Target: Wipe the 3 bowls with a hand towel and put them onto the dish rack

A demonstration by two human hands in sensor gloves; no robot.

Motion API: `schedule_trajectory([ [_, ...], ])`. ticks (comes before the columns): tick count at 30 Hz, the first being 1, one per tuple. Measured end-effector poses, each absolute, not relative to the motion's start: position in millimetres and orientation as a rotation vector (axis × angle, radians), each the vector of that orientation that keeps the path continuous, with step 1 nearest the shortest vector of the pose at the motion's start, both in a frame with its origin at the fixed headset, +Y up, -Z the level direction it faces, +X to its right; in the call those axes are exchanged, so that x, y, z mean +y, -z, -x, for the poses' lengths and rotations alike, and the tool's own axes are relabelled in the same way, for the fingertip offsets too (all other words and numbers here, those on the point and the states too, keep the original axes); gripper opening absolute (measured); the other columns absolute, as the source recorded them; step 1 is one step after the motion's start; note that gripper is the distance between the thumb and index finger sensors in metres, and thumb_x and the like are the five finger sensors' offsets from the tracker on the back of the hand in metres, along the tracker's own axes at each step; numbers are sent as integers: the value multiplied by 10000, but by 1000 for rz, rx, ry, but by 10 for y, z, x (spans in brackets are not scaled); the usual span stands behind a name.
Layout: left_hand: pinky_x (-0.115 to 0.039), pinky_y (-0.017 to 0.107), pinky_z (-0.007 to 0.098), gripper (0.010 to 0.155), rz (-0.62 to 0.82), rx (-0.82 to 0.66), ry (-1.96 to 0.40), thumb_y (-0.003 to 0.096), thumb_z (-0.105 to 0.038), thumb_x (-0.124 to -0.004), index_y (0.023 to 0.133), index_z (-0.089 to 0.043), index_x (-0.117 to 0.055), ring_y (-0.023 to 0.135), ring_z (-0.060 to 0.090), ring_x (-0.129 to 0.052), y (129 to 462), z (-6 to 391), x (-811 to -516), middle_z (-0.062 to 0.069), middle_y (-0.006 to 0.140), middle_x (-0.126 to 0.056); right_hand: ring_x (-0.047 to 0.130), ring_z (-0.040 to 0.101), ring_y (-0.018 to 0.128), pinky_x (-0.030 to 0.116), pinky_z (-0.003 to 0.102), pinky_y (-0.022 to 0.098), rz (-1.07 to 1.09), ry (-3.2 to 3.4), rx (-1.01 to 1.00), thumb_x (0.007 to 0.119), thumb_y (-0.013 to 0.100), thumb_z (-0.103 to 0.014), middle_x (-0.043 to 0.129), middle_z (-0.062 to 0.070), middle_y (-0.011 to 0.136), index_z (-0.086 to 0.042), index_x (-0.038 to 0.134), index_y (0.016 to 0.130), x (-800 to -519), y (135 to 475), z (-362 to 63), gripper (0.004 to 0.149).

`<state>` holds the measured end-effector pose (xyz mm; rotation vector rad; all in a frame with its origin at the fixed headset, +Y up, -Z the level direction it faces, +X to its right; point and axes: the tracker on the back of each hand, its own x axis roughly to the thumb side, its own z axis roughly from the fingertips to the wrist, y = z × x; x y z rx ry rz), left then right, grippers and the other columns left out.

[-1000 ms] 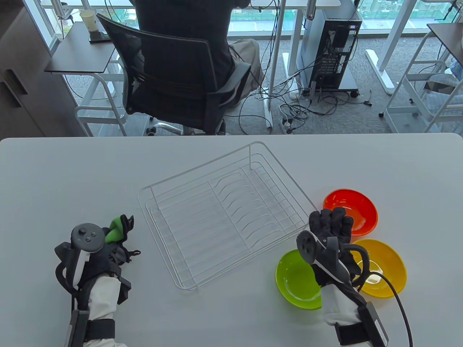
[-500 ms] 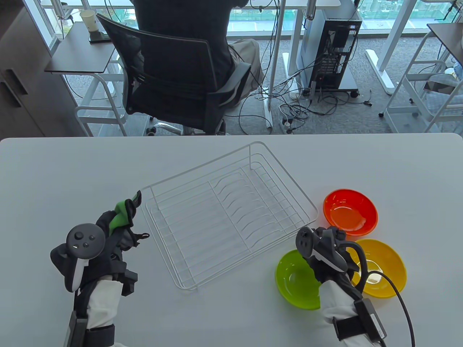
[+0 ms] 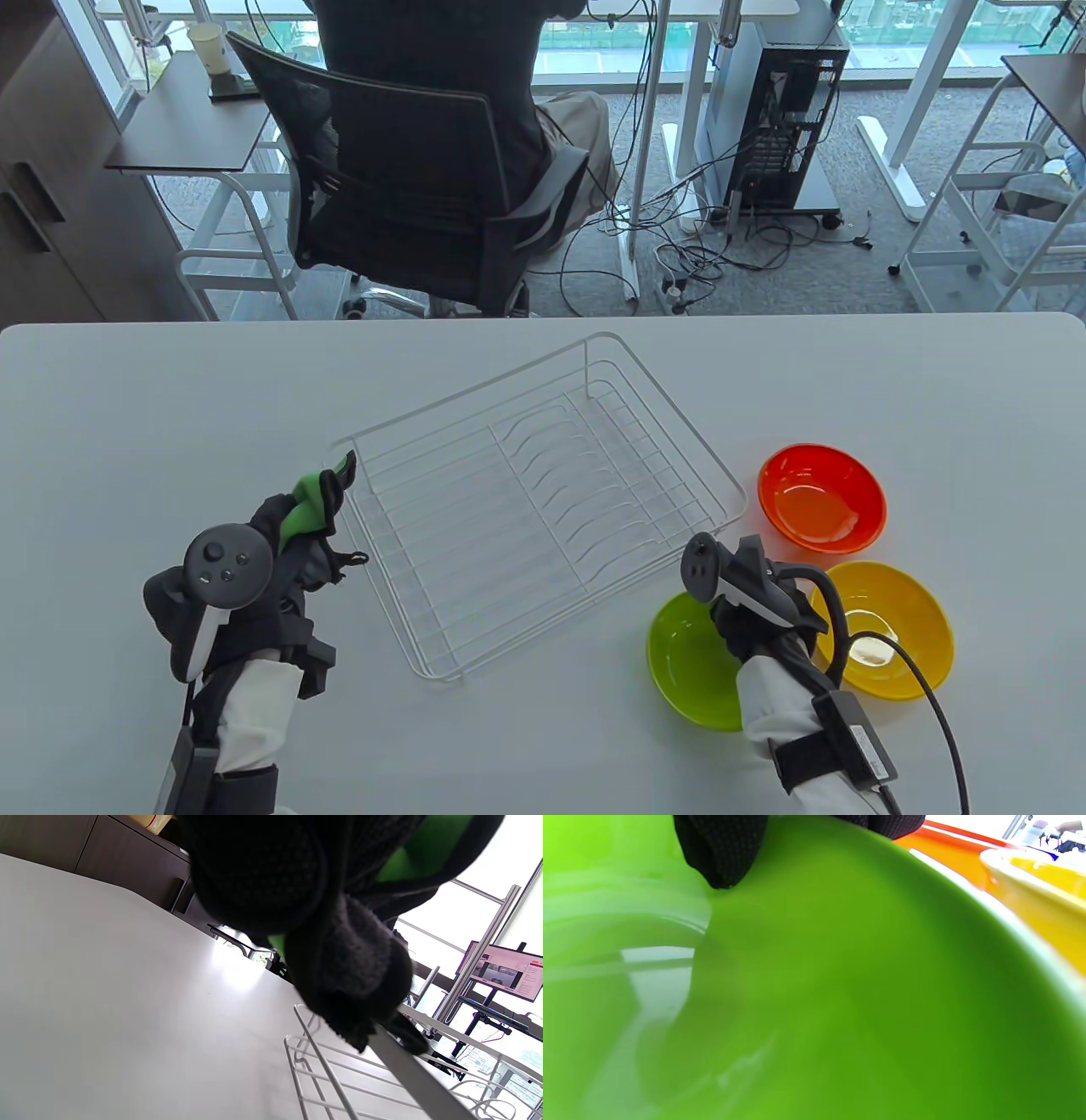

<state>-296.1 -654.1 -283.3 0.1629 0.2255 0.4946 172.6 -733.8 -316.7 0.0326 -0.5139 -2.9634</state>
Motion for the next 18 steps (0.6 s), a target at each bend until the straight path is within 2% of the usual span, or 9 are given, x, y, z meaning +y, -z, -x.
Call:
schedule_trajectory([
  [6, -968, 305, 197, 541, -172, 194, -486, 525, -208, -807, 1041, -153, -651, 563, 286, -1043, 2841, 2895, -6536, 373, 885, -726, 868, 257, 842, 658, 478, 697, -9, 2956, -425, 853, 386, -328, 922, -17, 801, -332, 822, 845, -7249, 3147, -1703, 460],
  [12, -968, 259, 147, 537, -172, 132, -556, 523, -175, -805, 1039, -176, -657, 577, 298, -1044, 2841, 2796, -6530, 372, 914, -723, 979, 270, 696, 813, 430, 519, -14, 3046, -392, 864, 379, -330, 977, -17, 733, -339, 878, 798, -7081, 3132, -1765, 419],
  [15, -970, 284, 162, 541, -178, 89, -585, 527, -150, -790, 1047, -191, -647, 603, 319, -1028, 2845, 2724, -6506, 380, 929, -698, 1038, 238, 563, 853, 404, 430, -7, 3119, -392, 867, 383, -300, 974, 19, 732, -306, 888, 799, -6996, 3121, -1801, 416],
  [18, -969, 333, 195, 523, -152, 65, -616, 539, -109, -751, 1044, -204, -653, 649, 356, -995, 2859, 2676, -6487, 395, 948, -652, 1040, 251, 560, 853, 404, 422, -5, 3130, -326, 866, 387, -287, 969, 31, 741, -297, 884, 810, -6885, 3112, -1816, 424],
])
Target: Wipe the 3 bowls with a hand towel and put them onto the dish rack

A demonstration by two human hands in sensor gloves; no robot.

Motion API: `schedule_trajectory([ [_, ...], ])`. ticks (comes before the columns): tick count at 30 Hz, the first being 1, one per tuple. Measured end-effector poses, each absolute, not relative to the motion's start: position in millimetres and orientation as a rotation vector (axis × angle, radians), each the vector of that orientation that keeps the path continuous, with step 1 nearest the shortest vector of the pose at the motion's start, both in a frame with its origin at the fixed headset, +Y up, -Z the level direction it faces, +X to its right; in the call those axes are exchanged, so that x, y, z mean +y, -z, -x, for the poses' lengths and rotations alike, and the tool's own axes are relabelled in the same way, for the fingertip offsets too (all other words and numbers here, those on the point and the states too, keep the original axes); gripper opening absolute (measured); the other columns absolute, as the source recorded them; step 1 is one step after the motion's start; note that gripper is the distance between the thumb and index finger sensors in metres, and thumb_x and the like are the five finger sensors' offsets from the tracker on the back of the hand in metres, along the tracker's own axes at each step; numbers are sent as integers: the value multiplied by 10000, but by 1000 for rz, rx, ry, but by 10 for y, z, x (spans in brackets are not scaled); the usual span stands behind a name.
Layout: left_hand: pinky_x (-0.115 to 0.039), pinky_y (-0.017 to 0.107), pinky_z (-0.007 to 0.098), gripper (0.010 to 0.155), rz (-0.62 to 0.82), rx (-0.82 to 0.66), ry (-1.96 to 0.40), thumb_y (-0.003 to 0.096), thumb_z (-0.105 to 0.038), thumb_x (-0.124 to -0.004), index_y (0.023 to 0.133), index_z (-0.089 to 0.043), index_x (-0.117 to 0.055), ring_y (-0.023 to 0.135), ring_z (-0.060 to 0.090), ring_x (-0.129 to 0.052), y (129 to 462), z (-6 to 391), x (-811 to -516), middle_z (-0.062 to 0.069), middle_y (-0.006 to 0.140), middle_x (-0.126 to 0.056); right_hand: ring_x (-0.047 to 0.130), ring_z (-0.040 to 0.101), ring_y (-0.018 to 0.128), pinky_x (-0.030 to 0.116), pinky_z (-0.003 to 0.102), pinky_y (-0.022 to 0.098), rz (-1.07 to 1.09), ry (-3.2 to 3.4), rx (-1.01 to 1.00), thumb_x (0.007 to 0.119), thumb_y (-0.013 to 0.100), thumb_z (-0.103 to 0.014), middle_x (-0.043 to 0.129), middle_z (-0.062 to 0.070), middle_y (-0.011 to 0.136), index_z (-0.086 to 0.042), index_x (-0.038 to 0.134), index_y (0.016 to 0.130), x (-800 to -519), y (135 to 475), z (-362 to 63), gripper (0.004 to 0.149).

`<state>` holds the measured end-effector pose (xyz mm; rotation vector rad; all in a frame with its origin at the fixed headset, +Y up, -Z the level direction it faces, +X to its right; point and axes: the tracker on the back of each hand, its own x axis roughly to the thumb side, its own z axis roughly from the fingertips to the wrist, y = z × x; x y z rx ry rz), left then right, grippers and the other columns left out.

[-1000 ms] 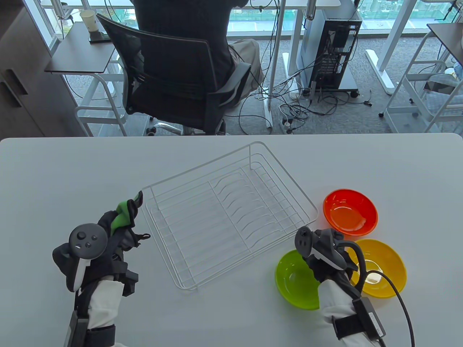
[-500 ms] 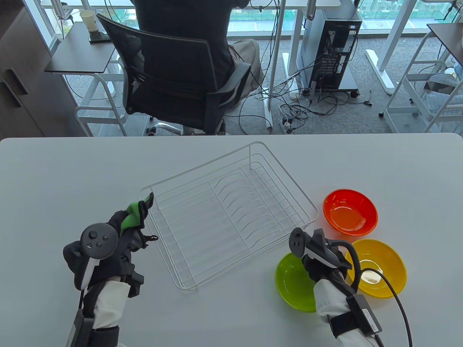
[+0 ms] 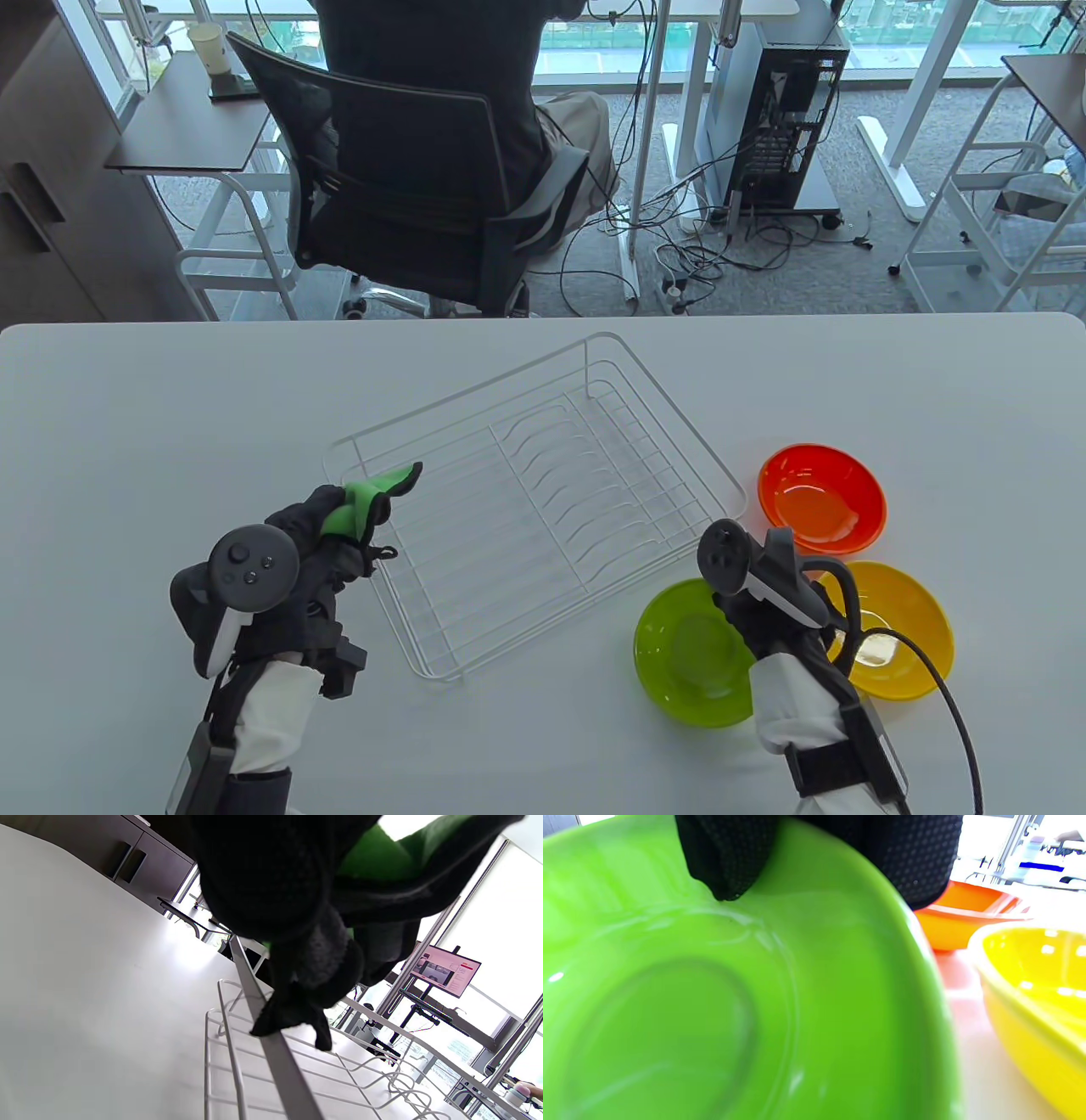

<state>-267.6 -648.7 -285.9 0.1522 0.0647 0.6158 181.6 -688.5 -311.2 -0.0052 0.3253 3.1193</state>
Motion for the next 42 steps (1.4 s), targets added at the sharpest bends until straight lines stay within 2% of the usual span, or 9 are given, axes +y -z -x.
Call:
schedule_trajectory([
  [9, -948, 420, 264, 490, -242, -4, -780, 552, -65, -668, 1030, -166, -637, 713, 429, -923, 2904, 2581, -6333, 424, 983, -553, 1049, 246, 502, 861, 375, 374, -58, -2915, 133, 873, 395, -298, 982, 62, 713, -242, 922, 790, -6372, 3044, -1848, 402],
  [17, -940, 451, 298, 500, -329, -97, -913, 566, -91, -637, 1065, -106, -611, 726, 459, -907, 2921, 2337, -6029, 452, 991, -520, 1078, 197, 229, 884, 317, 183, -51, -2759, -167, 858, 430, -305, 993, 156, 633, -96, 886, 829, -6002, 3077, -1509, 451],
  [20, -921, 486, 333, 520, -319, -174, -975, 599, -199, -655, 1098, -76, -577, 760, 491, -875, 2914, 2229, -5986, 465, 1013, -477, 1084, 182, 201, 895, 302, 163, -58, -2756, -247, 856, 432, -302, 990, 166, 631, -83, 883, 831, -5944, 3105, -1321, 456],
  [23, -910, 501, 367, 668, -319, -204, -998, 612, -460, -681, 1118, -42, -558, 772, 526, -859, 2891, 2146, -5979, 486, 1025, -460, 1088, 177, 180, 902, 296, 147, -29, -2724, -254, 857, 435, -294, 988, 182, 628, -68, 882, 832, -5957, 3134, -1206, 457],
  [27, -922, 473, 367, 696, -333, -228, -957, 566, -566, -690, 1073, -92, -640, 748, 516, -890, 2866, 2027, -5999, 454, 1029, -519, 1093, 161, 147, 911, 277, 119, 25, -2698, -305, 854, 440, -289, 987, 206, 608, -31, 881, 827, -6034, 3114, -1068, 466],
  [30, -932, 456, 369, 626, -320, -247, -911, 545, -539, -739, 1008, -118, -717, 735, 511, -908, 2858, 1931, -6046, 427, 1029, -560, 1095, 148, 130, 918, 265, 104, 48, -2672, -317, 849, 447, -286, 985, 221, 598, -6, 878, 825, -6096, 3058, -990, 471],
  [34, -946, 439, 358, 512, -283, -289, -834, 526, -421, -824, 952, -144, -761, 721, 493, -935, 2844, 1778, -6136, 391, 1023, -611, 1098, 138, 112, 925, 251, 89, 56, -2615, -284, 839, 458, -281, 975, 247, 593, 29, 866, 828, -6136, 2985, -902, 483],
  [38, -950, 444, 341, 500, -259, -313, -684, 508, -325, -867, 962, -152, -750, 718, 480, -943, 2820, 1626, -6206, 382, 1023, -616, 1104, 136, 108, 934, 242, 85, 15, -2548, -251, 827, 469, -280, 961, 274, 597, 63, 845, 838, -6130, 2904, -801, 504],
  [42, -947, 458, 332, 530, -307, -345, -497, 505, -302, -866, 993, -151, -721, 731, 471, -933, 2763, 1469, -6245, 380, 1028, -600, 1111, 141, 116, 944, 237, 88, -18, -2536, -251, 813, 480, -282, 940, 303, 613, 97, 816, 854, -6131, 2803, -643, 533],
])
